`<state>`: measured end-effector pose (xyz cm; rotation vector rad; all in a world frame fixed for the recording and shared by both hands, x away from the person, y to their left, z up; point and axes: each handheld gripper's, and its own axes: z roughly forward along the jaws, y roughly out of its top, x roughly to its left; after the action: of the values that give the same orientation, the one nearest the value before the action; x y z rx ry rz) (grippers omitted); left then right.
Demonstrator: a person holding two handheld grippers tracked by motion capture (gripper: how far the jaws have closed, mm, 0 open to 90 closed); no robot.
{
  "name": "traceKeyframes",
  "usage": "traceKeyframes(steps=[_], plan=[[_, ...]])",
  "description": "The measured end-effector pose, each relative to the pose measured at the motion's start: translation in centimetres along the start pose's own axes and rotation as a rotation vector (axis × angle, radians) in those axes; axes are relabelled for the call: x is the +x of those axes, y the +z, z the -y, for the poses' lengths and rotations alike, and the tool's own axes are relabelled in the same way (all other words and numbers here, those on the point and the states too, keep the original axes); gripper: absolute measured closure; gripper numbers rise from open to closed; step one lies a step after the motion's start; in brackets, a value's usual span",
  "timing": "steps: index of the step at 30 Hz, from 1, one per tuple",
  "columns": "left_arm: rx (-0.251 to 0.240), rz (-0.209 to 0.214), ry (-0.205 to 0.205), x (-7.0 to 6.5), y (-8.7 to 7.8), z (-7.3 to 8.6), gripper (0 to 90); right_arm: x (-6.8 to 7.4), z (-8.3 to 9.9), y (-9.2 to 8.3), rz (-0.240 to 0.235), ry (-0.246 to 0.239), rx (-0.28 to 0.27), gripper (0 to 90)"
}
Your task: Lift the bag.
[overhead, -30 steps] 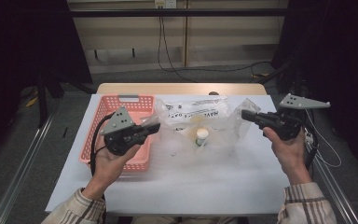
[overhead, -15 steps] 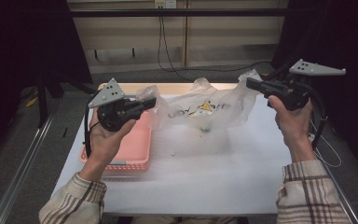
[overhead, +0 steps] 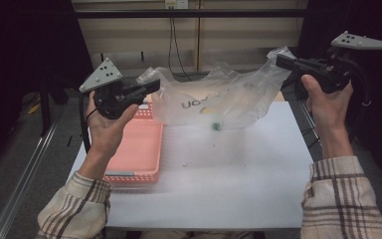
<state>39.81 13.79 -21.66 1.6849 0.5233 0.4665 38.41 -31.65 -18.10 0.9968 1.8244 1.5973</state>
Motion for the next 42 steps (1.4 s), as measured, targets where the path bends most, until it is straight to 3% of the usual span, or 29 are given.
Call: traceKeyframes(steps=[10, 14, 19, 24, 32, 34, 36, 39, 42], plan=[[-0.060, -0.023, 0.032, -0.1, -0.9, -4.0, 90.0, 0.0, -2.9, -0.6, 0.014, -0.035, -0.030, 90.0], [-0.053, -0.036, 0.057, 0.1, -1.2, -5.3, 90.0, 0.1, -4.3, -0.9, 0.032, -0.061, -0.021, 90.0], [-0.047, -0.055, 0.051, 0.6, -1.2, -6.0, 90.0, -0.2, -5.3, -0.6, 0.055, -0.070, -0.008, 90.0], [-0.056, -0.044, 0.024, 0.6, -0.9, -6.1, 90.0, -0.4, -5.2, 0.2, 0.057, -0.065, 0.007, 90.0], [-0.049, -0.041, 0.052, 0.0, -0.8, -6.0, 90.0, -0.2, -5.5, 1.0, 0.051, -0.076, 0.010, 90.0], [-0.028, -0.047, 0.057, 0.0, -0.6, -5.8, 90.0, -0.2, -5.5, 1.0, 0.049, -0.081, 0.008, 90.0], [-0.020, -0.053, 0.056, 0.1, -0.5, -5.5, 90.0, -0.4, -4.8, 0.9, 0.049, -0.078, 0.012, 90.0], [0.024, -0.060, 0.021, 0.7, 1.0, -3.5, 90.0, -1.2, -3.0, 0.9, 0.057, -0.053, 0.039, 90.0], [0.046, -0.052, 0.006, 1.0, 1.7, -2.6, 90.0, -2.1, -1.1, 1.2, 0.064, -0.022, 0.061, 90.0]])
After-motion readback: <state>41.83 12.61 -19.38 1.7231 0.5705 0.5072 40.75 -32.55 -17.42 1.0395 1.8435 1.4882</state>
